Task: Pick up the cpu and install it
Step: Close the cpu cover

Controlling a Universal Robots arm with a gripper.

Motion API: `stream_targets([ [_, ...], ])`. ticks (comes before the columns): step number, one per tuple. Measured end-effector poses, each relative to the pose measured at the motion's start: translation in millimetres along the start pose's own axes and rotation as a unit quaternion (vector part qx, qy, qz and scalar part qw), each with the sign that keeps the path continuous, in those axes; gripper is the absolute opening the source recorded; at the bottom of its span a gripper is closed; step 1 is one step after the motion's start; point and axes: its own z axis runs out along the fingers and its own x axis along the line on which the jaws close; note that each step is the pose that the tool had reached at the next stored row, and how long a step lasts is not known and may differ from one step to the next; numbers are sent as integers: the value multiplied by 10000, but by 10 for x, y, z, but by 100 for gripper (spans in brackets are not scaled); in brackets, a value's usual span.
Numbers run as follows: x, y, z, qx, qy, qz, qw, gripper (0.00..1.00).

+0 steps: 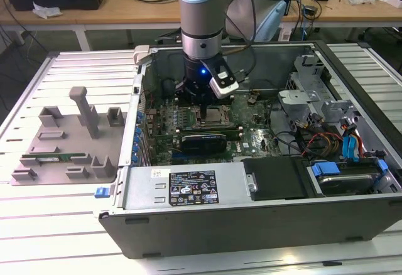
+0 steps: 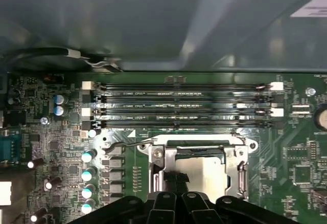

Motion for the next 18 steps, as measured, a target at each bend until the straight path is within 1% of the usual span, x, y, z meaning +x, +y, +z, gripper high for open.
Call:
stream_targets([
  [3, 38, -1, 17, 0, 0, -1, 10000, 11],
  [8, 67, 0, 24, 0, -1, -3, 10000, 11],
  [13, 66, 0, 37, 1, 1, -4, 10000, 11],
  [18, 21, 0, 43, -1, 0, -4, 10000, 11],
])
